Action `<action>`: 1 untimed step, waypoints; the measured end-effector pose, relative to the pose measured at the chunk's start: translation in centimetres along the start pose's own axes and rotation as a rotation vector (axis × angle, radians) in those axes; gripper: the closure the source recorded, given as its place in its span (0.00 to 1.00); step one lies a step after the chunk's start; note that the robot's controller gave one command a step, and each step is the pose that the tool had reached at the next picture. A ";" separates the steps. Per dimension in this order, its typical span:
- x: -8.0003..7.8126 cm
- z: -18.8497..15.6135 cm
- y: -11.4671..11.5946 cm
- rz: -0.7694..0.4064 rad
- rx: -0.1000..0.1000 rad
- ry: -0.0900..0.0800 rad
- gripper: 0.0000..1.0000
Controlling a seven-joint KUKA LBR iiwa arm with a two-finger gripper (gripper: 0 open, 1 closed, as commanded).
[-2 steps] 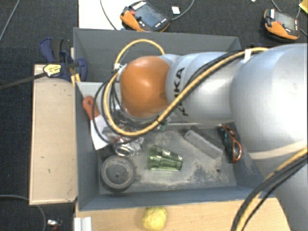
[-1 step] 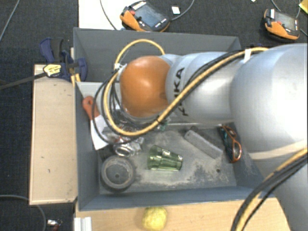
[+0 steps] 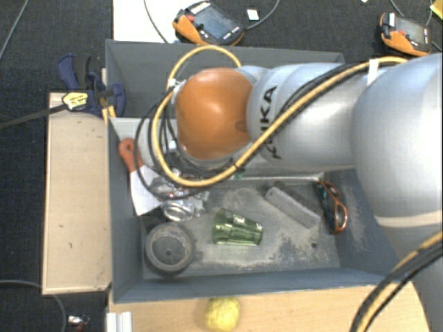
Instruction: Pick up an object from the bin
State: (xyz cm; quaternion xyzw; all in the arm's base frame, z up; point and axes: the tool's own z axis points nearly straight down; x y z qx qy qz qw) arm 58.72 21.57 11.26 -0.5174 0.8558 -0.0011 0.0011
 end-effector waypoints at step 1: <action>-0.2 -3.6 0.0 -0.001 0.003 -0.004 1.00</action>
Offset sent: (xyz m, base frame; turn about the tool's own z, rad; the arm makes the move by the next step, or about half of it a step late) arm 0.0007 0.0013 0.0795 -0.0012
